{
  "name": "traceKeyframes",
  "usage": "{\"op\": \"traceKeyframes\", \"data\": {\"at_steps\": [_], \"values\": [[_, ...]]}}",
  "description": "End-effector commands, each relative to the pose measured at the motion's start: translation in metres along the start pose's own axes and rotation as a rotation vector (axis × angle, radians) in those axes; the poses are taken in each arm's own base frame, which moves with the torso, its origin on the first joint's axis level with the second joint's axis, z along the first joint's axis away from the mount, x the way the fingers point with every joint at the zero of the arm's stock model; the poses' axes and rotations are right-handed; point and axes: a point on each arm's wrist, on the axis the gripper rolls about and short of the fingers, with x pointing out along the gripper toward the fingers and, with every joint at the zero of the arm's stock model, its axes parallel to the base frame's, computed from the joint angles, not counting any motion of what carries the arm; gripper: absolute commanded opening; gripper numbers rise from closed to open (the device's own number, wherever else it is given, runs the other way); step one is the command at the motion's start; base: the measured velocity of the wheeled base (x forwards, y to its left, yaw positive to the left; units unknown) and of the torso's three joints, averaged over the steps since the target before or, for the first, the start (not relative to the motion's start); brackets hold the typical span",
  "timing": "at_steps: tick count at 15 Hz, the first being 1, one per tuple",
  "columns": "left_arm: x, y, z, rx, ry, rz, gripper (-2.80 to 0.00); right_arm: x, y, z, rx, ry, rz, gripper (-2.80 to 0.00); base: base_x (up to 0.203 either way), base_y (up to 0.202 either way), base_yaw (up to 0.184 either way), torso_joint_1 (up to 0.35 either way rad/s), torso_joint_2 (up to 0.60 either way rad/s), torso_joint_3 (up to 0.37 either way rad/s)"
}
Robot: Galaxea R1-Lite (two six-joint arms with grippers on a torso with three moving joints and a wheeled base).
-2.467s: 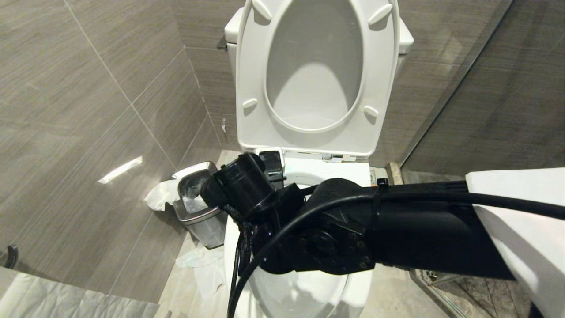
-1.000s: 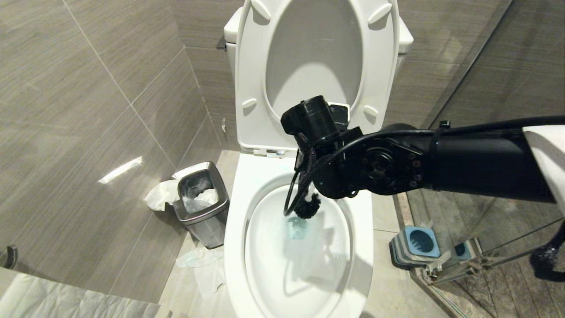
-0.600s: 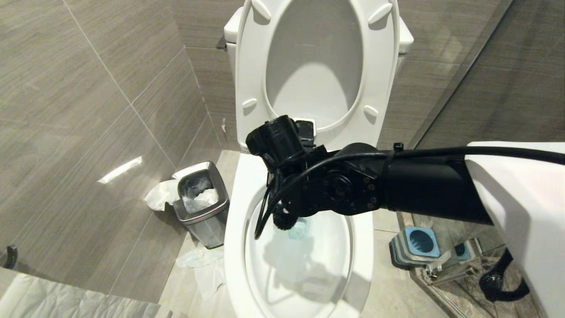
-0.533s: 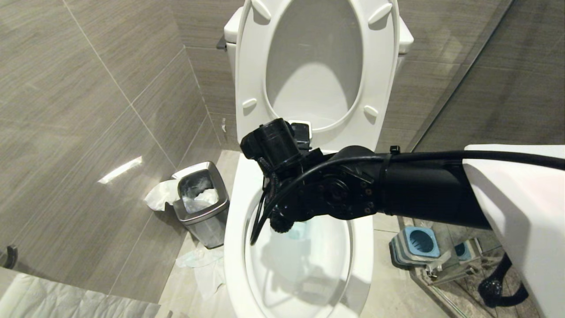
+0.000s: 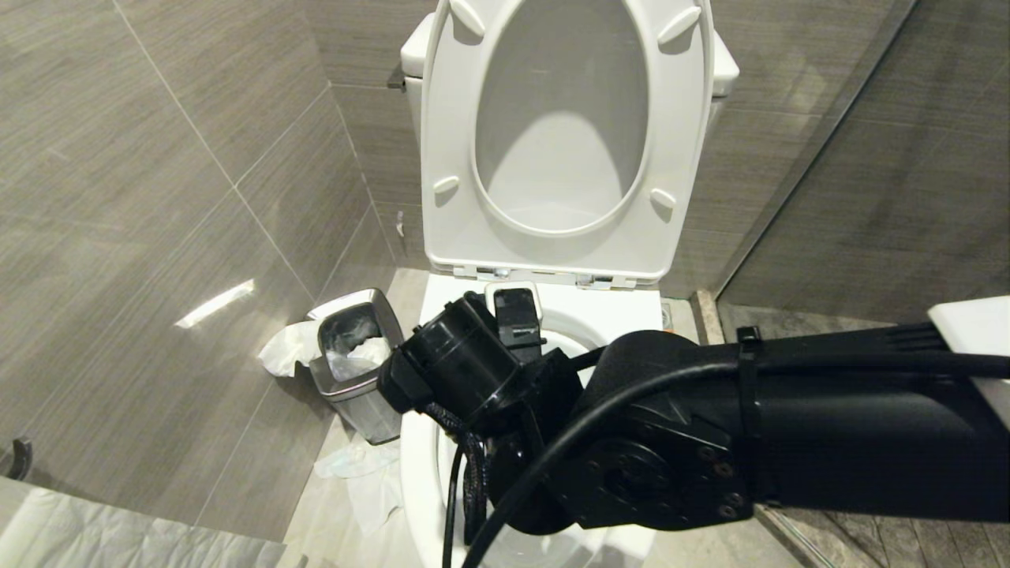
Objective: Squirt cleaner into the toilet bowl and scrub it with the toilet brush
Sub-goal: Scrub the toilet bowl
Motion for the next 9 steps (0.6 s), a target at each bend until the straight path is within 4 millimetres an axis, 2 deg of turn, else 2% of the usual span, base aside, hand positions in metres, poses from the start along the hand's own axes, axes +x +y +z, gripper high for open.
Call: {"op": "traceKeyframes", "data": {"at_steps": [1,3,6,9], "values": [[0.000,0.000,0.000,0.000,0.002,0.001,-2.80,-0.021,-0.016,0.004,0.005,-0.005,0.006,-2.80,0.000,0.000,0.000,0.000,0.00,0.000],[0.000,0.000,0.000,0.000,0.002,0.001,-2.80,-0.032,-0.032,0.005,0.028,-0.001,-0.005,-2.80,0.000,0.000,0.000,0.000,0.00,0.000],[0.000,0.000,0.000,0.000,0.002,0.001,-2.80,-0.028,-0.057,0.007,0.066,0.006,-0.062,-2.80,0.000,0.000,0.000,0.000,0.00,0.000],[0.000,0.000,0.001,0.000,-0.001,0.001,-2.80,-0.024,-0.064,0.014,0.101,-0.003,-0.081,-2.80,0.000,0.000,0.000,0.000,0.00,0.000]]}}
